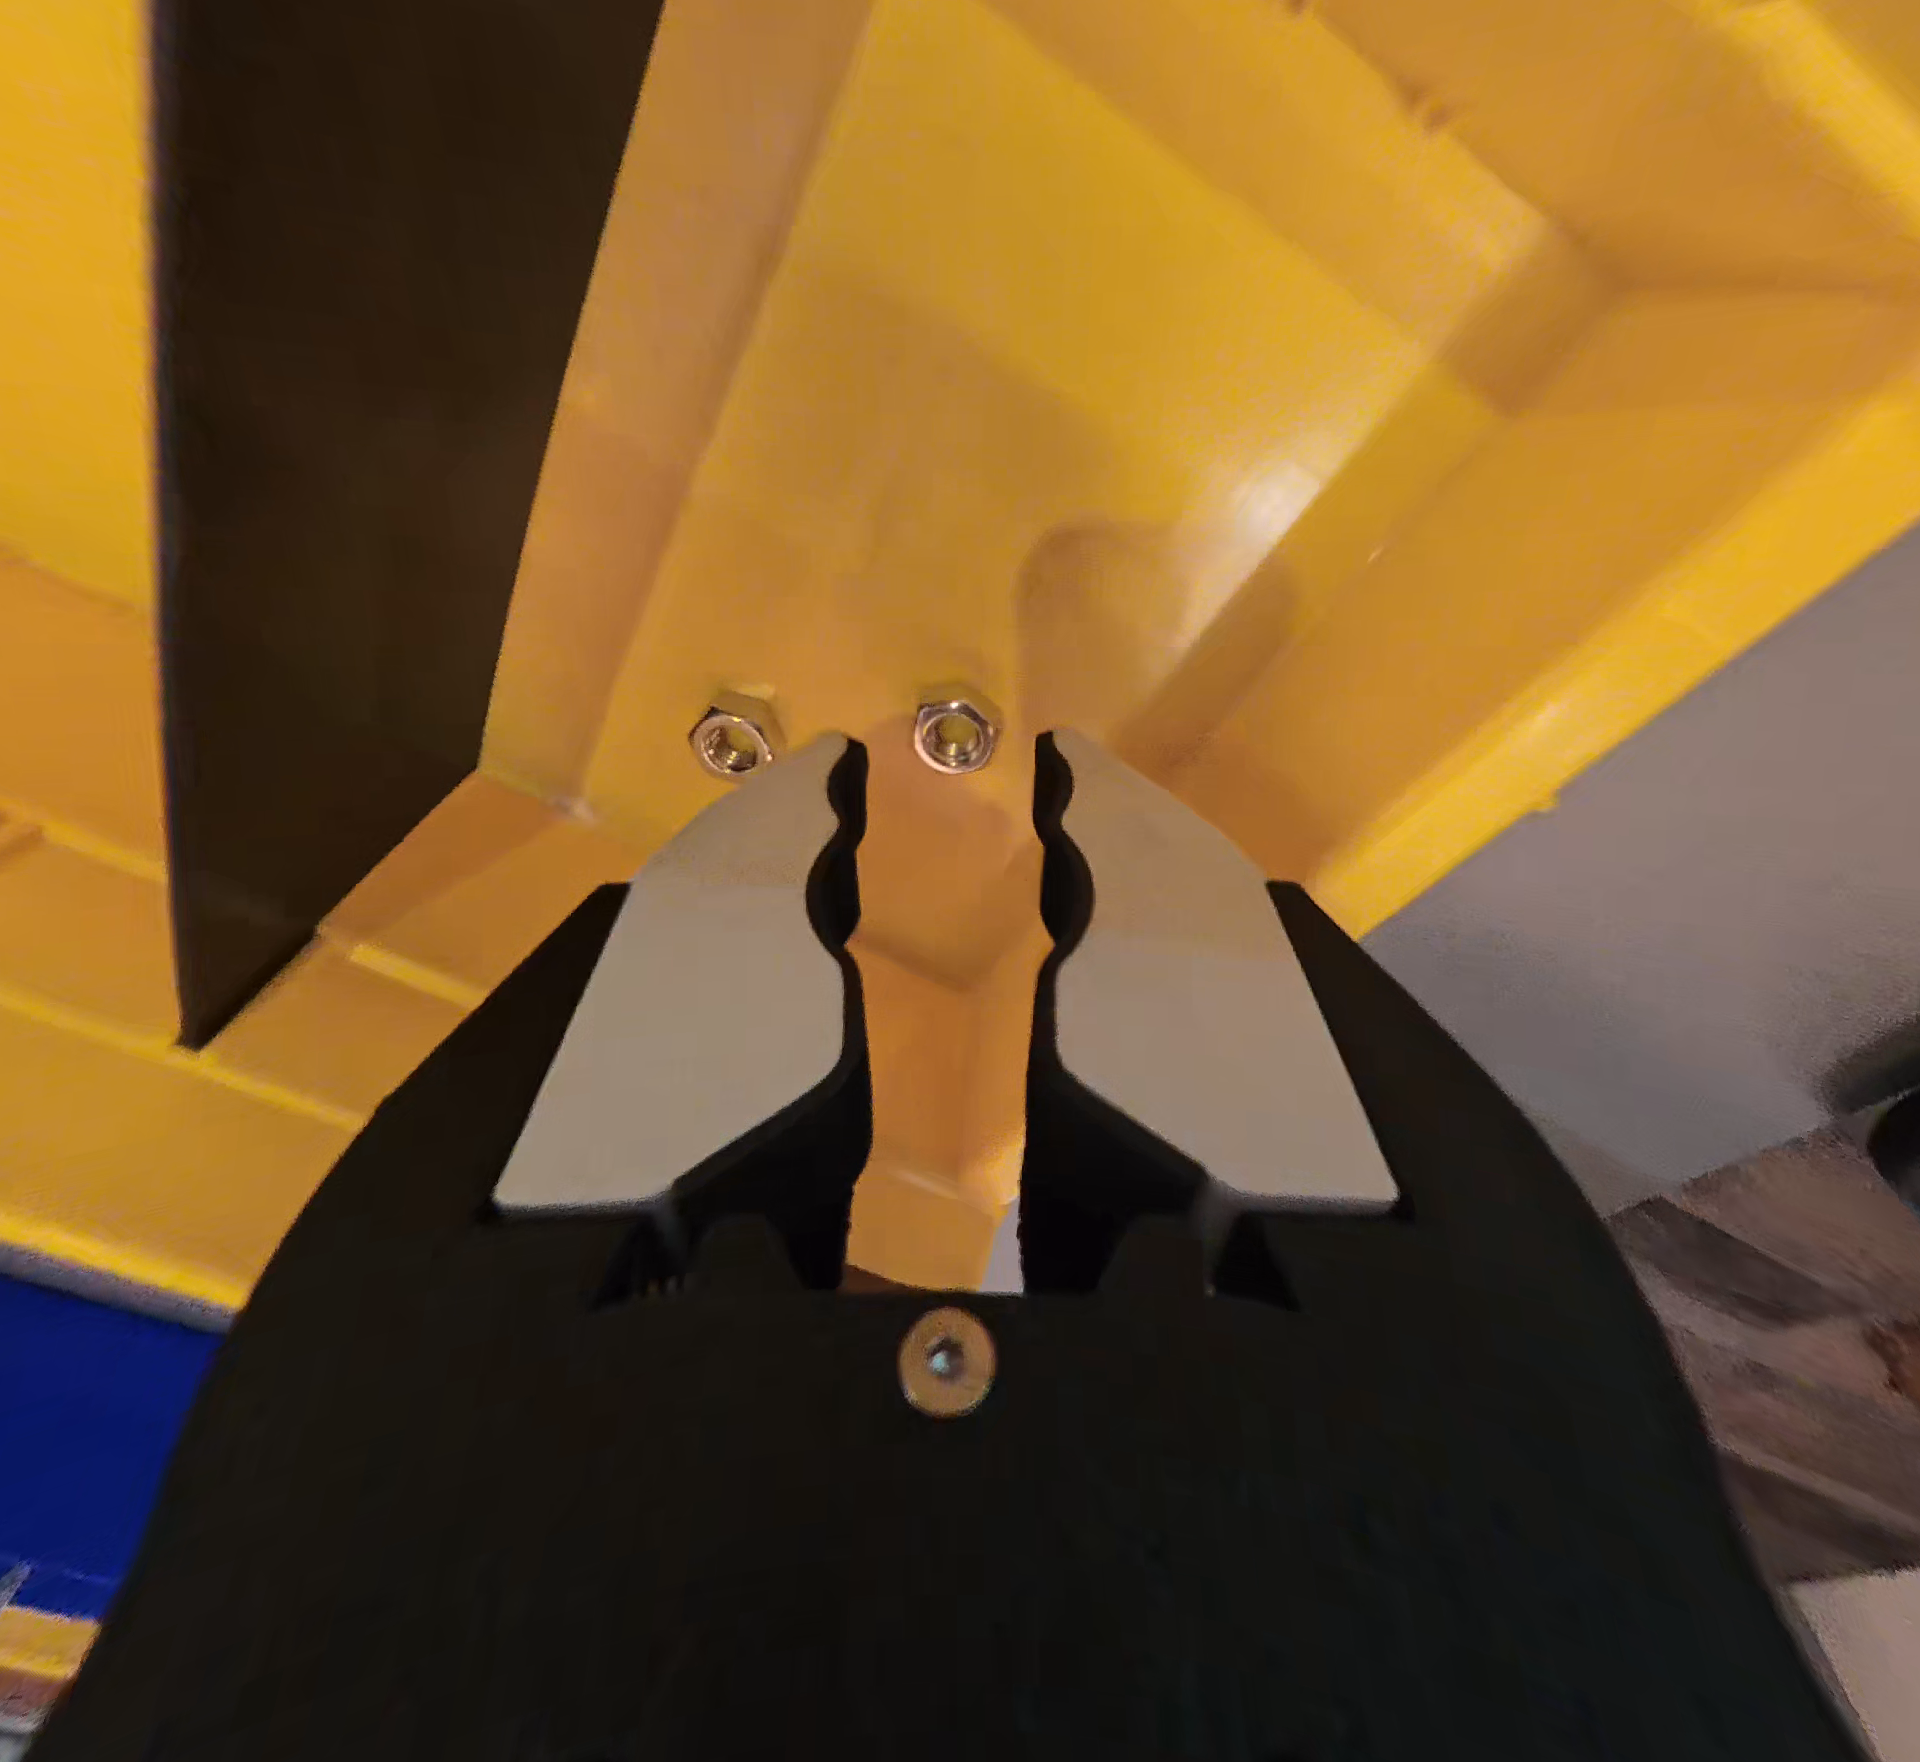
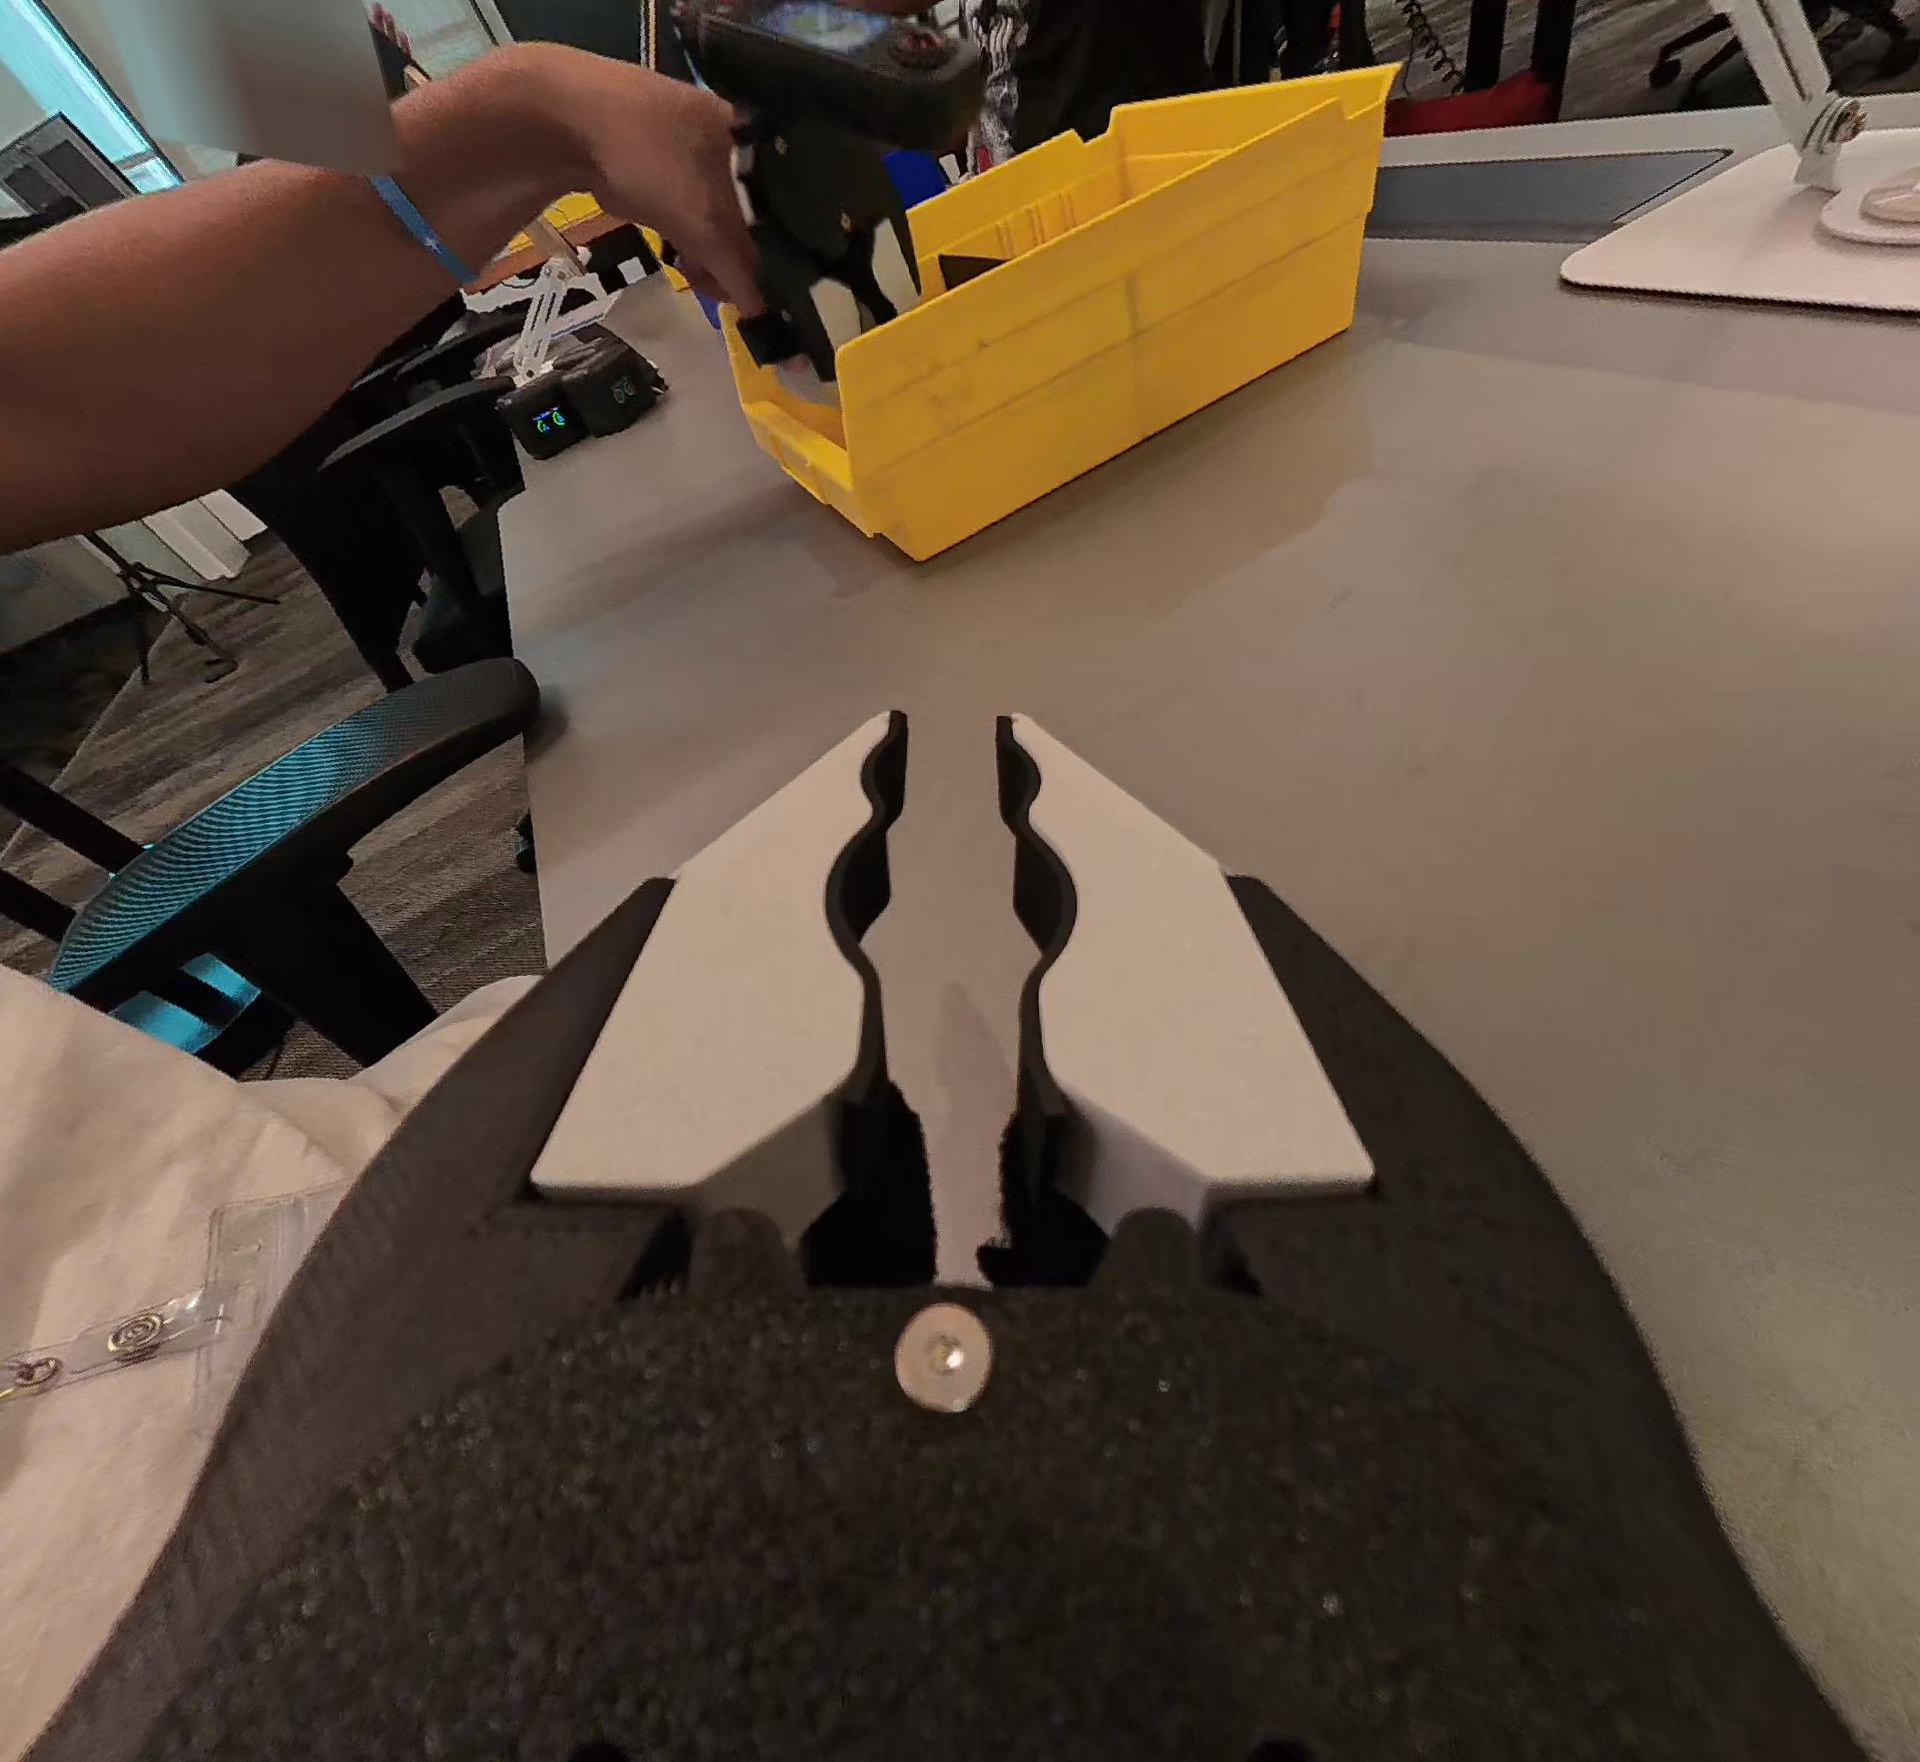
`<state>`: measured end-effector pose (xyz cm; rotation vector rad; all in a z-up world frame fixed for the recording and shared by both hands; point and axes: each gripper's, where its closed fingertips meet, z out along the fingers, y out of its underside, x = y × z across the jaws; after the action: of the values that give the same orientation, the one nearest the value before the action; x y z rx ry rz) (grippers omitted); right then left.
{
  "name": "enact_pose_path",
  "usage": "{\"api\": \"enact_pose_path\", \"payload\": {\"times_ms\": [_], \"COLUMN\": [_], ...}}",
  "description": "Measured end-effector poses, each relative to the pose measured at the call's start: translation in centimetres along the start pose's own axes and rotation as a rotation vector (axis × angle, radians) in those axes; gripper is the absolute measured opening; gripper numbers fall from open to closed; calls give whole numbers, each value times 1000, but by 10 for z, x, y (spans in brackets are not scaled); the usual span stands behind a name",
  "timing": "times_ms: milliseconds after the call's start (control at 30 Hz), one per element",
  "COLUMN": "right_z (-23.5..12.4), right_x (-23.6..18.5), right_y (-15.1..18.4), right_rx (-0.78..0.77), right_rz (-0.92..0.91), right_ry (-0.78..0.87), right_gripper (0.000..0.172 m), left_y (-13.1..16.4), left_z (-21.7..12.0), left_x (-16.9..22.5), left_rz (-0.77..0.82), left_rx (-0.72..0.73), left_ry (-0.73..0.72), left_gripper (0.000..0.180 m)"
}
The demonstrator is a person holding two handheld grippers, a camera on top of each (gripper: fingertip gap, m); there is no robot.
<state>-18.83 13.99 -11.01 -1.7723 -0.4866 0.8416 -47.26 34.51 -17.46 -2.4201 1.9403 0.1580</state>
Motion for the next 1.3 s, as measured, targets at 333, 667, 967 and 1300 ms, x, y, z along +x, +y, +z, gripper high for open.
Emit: {"api": "enact_pose_path", "payload": {"times_ms": [333, 667, 967, 1300], "right_z": [2, 1, 3, 1], "right_x": [-6, -4, -4, -2], "right_y": [5, 4, 5, 5], "right_rx": [-23, -20, -25, -27], "right_rz": [-13, -10, -14, -24], "right_ry": [-21, -18, -16, 0], "right_gripper": [17, 16, 15, 15], "left_y": [4, 6, -91, -249], "left_z": [19, -3, -112, -85], "left_x": [-1, -5, 29, 71], "left_rz": [-43, 12, 237, 413], "left_rx": [-30, -20, 239, 225], "left_ry": [49, 5, -50, 33], "left_gripper": [25, 18, 18, 18]}}
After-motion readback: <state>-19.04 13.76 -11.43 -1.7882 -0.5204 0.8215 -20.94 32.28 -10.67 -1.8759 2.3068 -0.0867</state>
